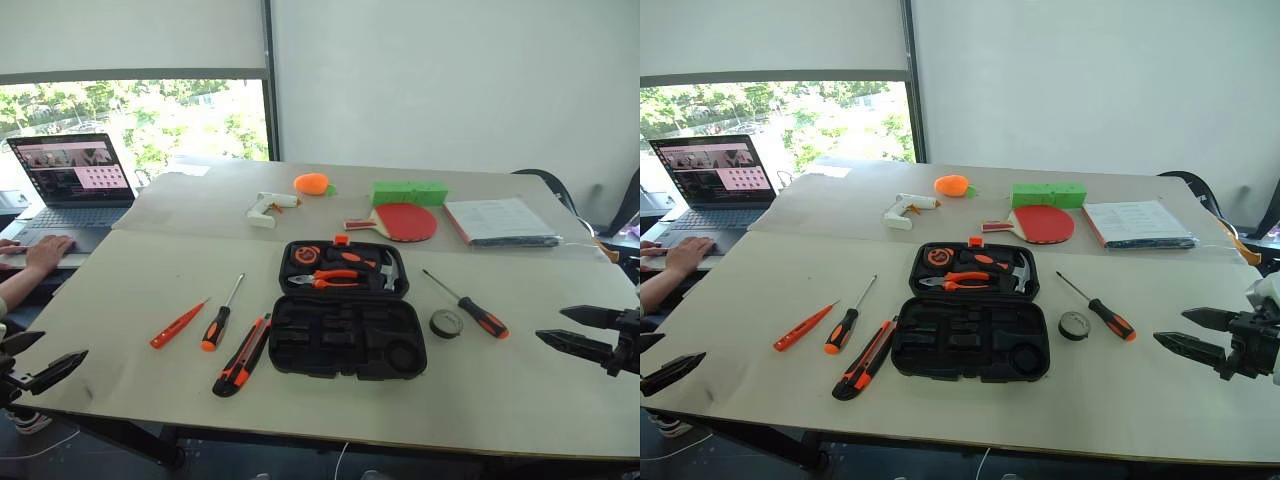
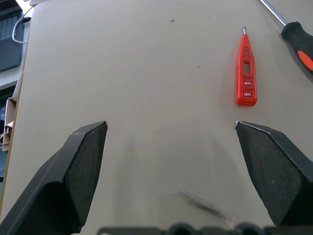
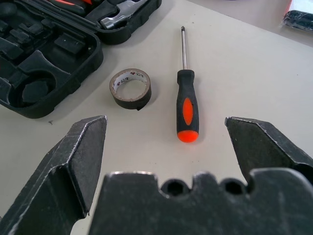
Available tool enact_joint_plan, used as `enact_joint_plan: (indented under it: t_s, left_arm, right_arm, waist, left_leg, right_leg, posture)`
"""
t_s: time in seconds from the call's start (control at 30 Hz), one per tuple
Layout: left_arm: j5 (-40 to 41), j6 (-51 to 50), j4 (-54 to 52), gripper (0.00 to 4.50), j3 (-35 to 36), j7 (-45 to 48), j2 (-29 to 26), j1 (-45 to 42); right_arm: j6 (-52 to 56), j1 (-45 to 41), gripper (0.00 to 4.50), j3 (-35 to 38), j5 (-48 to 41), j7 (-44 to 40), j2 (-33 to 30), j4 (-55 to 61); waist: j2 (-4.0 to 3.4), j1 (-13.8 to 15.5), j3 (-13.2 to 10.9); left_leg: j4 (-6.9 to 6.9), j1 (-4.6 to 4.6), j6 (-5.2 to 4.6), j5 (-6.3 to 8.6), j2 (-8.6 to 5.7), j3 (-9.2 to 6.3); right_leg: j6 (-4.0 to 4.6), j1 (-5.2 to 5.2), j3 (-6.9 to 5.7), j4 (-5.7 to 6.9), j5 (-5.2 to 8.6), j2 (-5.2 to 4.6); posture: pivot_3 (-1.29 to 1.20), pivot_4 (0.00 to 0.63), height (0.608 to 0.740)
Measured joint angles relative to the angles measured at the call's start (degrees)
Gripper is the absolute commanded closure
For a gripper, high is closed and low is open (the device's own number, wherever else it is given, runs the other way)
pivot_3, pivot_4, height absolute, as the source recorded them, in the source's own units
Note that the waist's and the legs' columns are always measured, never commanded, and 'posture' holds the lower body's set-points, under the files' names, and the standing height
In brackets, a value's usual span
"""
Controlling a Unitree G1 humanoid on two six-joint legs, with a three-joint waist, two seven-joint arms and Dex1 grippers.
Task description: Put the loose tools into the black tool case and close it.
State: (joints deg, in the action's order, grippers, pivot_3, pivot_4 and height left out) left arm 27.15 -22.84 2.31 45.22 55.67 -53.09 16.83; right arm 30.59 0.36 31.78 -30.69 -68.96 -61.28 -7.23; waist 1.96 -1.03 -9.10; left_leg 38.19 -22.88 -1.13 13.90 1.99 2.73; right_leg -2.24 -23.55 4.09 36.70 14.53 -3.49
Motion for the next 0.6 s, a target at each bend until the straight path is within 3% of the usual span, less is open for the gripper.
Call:
enact_joint_plan:
  t_s: [0.33, 0.47, 0.6]
  left_arm:
    - [-0.2, -2.2, -0.6, 0.01, -1.5, -3.1, 0.0, -2.9]
    - [0.3, -10.4, -5.1, 0.01, -4.4, -7.5, -0.9, -6.9]
    - [3.5, -23.5, -11.9, 0.01, -10.3, -12.6, -3.7, -15.1]
  right_arm:
    - [-0.8, 0.1, 0.00, 0.0, 0.5, 0.7, 0.0, 0.0]
    - [-1.1, -0.4, 0.00, -0.2, 1.2, 3.0, 0.0, 2.7]
    - [2.9, -2.3, 0.00, -0.6, -2.0, 4.0, -0.2, 12.6]
  waist:
    - [0.00, 0.0, 0.0]
    - [0.00, 0.1, 0.0]
    - [0.01, 0.1, 0.0]
  left_leg:
    - [0.00, 0.00, 0.00, 0.00, -0.01, 0.02]
    - [0.05, 0.01, 0.01, -0.01, -0.02, 0.00]
    - [0.11, 0.02, 0.02, -0.02, -0.02, -0.09]
  right_leg:
    - [0.00, 0.00, 0.01, 0.03, 0.00, 0.01]
    - [-0.01, 0.01, 0.01, 0.12, -0.01, 0.01]
    - [-0.03, 0.04, 0.01, 0.25, -0.01, 0.07]
  posture:
    - [0.00, 0.150, 0.736]
    - [0.00, 0.150, 0.736]
    - [0.00, 0.150, 0.736]
